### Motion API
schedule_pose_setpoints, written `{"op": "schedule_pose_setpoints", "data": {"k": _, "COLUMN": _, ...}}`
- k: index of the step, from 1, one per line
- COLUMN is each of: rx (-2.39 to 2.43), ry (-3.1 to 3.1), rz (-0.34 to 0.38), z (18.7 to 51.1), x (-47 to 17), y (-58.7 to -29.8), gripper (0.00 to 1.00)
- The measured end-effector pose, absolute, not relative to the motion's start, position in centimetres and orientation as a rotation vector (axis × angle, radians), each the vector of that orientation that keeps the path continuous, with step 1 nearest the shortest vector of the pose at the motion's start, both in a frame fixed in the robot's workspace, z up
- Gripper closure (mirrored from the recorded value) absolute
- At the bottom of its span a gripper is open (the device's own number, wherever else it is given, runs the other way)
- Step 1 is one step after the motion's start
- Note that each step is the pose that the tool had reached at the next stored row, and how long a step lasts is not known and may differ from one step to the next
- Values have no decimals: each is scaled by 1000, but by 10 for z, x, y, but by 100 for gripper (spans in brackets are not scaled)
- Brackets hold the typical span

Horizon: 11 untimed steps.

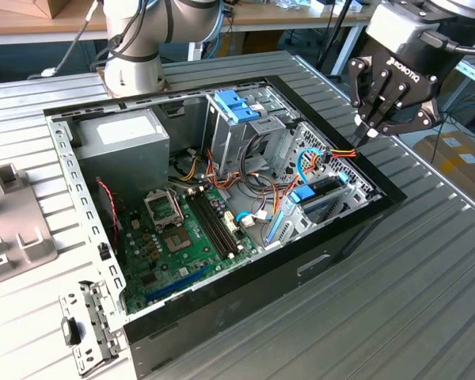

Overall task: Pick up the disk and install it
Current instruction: 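Insert the disk into the insertion slot, then insert the first disk wire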

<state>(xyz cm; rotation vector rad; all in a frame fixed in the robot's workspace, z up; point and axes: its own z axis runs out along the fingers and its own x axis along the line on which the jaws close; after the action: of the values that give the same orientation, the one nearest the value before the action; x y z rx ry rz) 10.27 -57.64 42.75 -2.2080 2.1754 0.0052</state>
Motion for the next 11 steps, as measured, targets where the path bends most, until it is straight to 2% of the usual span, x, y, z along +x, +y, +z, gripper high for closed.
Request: {"op": "schedule_pose_setpoints", "data": {"k": 11, "rx": -2208, "ry": 2176, "rz": 5, "z": 426, "x": 121, "y": -576, "gripper": 89}}
